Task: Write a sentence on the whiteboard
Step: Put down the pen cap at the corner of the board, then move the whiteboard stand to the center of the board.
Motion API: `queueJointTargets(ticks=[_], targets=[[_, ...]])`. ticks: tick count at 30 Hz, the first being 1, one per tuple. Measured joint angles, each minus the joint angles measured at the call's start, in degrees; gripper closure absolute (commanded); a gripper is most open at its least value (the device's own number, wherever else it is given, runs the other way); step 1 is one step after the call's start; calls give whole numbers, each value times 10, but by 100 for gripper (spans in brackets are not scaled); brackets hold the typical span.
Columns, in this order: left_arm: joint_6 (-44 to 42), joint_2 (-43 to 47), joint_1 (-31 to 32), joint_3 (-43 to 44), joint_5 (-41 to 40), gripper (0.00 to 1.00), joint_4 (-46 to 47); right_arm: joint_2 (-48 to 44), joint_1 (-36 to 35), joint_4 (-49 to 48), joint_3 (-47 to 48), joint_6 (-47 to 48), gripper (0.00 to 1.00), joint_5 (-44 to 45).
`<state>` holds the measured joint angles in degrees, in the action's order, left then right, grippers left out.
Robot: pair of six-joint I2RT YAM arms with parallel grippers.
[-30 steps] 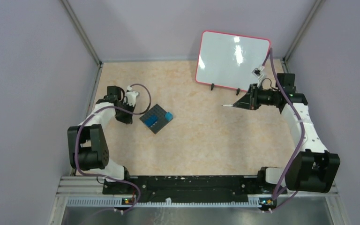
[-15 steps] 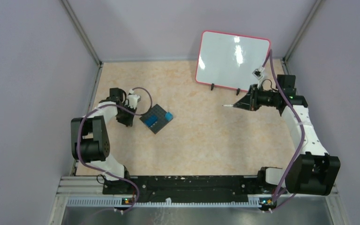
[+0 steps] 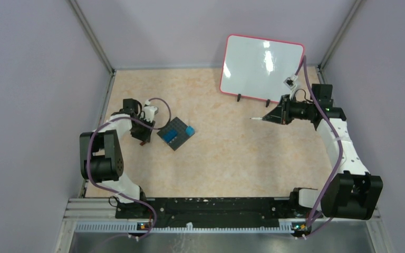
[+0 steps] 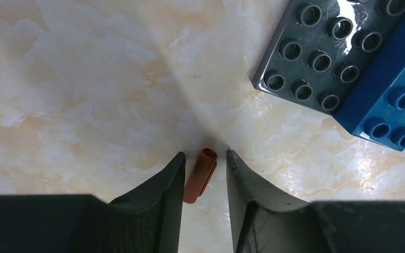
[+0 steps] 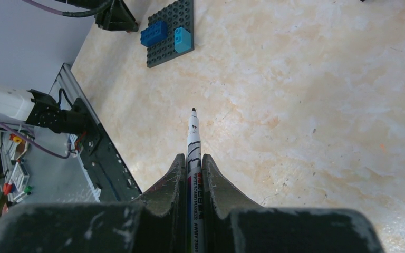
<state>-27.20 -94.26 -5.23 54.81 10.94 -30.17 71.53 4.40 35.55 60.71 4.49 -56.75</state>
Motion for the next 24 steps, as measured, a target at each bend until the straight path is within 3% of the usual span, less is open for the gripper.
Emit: queueJointTargets(ticks=[9,16,20,24], targets=[[-4,0,0,18,14,41,-39,-7,0,0,0,0,100,0],[-3,2,13,162,68,40,-98,-13,33,-39,-14,-25,100,-9],[29,5,76,233,89,40,-91,-13,71,-71,-33,-54,100,-15],[118,2,186,263,82,36,-39,-15,105,-117,-56,-89,100,-14]])
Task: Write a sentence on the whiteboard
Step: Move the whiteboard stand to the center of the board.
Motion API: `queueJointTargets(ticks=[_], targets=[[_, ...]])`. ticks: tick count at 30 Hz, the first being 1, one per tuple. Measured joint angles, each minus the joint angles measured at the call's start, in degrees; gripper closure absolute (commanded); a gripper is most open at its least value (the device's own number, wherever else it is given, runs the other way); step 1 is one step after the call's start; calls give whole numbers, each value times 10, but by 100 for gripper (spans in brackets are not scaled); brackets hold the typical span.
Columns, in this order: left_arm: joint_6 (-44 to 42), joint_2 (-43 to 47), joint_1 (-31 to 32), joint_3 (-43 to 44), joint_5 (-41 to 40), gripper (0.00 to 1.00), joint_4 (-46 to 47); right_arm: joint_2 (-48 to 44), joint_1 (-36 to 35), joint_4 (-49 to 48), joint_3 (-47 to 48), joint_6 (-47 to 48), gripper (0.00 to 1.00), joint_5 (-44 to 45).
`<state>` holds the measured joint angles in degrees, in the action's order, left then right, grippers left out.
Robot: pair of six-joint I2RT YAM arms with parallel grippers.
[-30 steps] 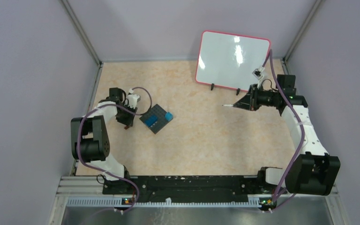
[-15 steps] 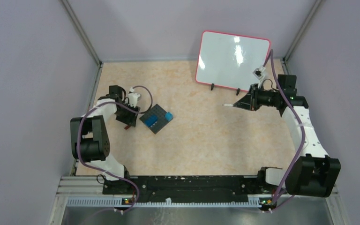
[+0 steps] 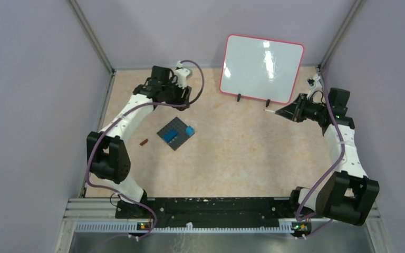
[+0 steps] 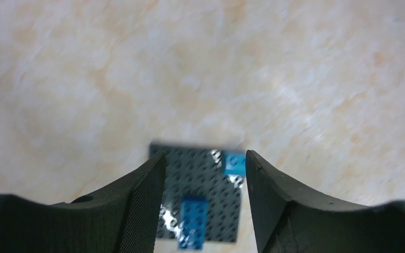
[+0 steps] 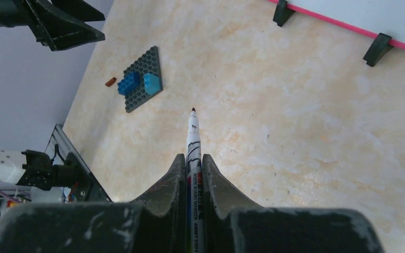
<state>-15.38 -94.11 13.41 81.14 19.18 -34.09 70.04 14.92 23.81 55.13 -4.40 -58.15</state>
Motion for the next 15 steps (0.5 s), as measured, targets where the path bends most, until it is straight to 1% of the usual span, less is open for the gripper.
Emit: queueJointTargets(ticks=[2,4,7,11,15], targets=[[49,-12,49,9,-15,31,36,-6,8,-21,-11,-13,100,3],[100,-38,98,27,-44,31,73,-14,12,-31,-17,-20,100,5],[153,-92,144,66,-86,34,111,-25,15,-46,-19,-27,100,9],[208,-177,187,132,-143,34,153,-36,20,-57,-19,-30,100,13],[246,-249,215,194,-192,36,181,-36,30,-61,-19,-30,100,16]])
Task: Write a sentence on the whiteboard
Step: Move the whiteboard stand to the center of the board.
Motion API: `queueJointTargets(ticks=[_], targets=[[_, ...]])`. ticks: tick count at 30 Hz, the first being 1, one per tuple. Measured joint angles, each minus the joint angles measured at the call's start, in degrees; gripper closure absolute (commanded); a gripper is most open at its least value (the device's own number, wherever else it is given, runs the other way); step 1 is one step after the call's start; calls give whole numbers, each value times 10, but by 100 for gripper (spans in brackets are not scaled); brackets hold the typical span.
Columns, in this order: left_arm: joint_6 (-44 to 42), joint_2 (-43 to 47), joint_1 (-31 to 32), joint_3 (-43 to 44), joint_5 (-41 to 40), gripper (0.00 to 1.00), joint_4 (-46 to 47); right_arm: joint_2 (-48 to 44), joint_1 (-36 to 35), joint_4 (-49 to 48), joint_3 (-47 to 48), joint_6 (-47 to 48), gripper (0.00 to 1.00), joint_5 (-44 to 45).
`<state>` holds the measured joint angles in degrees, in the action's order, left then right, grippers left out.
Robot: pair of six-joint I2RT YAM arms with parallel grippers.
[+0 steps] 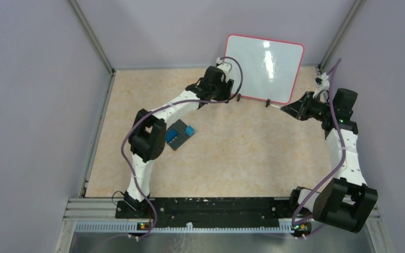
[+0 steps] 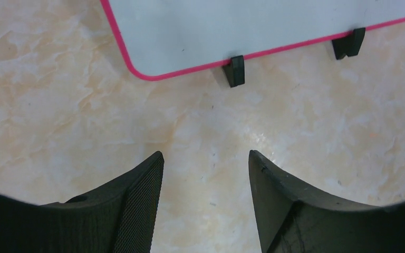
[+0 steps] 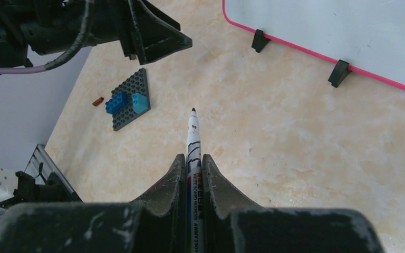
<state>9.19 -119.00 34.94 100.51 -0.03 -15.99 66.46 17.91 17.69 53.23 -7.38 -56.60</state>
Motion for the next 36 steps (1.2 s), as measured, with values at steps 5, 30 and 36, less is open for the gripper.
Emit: queueJointTargets(ticks=[5,30,36], targets=[[34,-68,21,58,-40,38,26,0,6,-5,0,-2,100,0],[70,-261,52,222,-92,45,61,8,7,-5,0,-2,100,-3],[61,-273,59,234,-105,51,66,8,7,-5,0,-2,100,-5]])
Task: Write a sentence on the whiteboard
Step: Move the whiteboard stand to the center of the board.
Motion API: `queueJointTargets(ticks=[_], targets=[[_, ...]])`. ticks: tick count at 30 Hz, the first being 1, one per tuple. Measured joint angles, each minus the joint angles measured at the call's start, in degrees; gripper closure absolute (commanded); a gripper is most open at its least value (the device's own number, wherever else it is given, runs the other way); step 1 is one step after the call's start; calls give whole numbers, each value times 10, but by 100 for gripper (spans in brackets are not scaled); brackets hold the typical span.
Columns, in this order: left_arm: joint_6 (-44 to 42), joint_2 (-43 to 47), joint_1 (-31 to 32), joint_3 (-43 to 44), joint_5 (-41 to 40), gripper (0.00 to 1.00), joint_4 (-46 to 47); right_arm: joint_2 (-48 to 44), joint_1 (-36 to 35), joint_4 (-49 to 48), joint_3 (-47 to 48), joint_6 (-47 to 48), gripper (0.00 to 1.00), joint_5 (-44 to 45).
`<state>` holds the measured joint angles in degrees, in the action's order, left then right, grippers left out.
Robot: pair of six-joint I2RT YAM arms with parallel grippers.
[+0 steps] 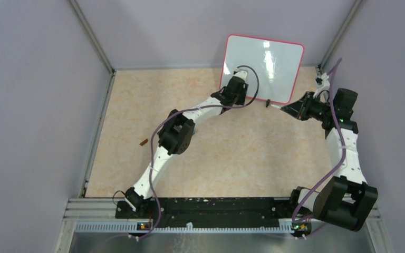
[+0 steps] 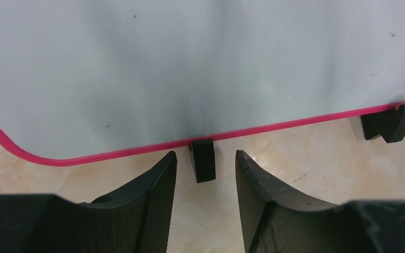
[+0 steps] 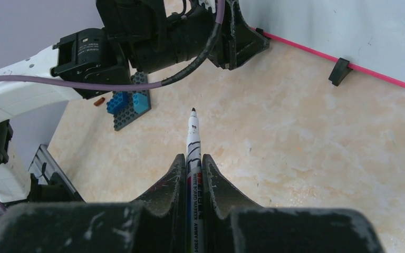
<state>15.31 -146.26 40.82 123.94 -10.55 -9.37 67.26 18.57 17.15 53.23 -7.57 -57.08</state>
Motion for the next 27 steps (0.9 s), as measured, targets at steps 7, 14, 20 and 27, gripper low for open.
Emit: queueJointTargets(ticks=[7,14,20,27], targets=[[-12,-16,7,20,-20,72,12,0,0,0,0,0,100,0],[-7,-16,8,20,-49,98,9,0,0,0,0,0,100,0],[11,24,24,-49,-91,100,21,0,0,0,0,0,100,-1],[76,112,46,-151,-125,100,-40,-6,0,0,0,-1,100,-14]])
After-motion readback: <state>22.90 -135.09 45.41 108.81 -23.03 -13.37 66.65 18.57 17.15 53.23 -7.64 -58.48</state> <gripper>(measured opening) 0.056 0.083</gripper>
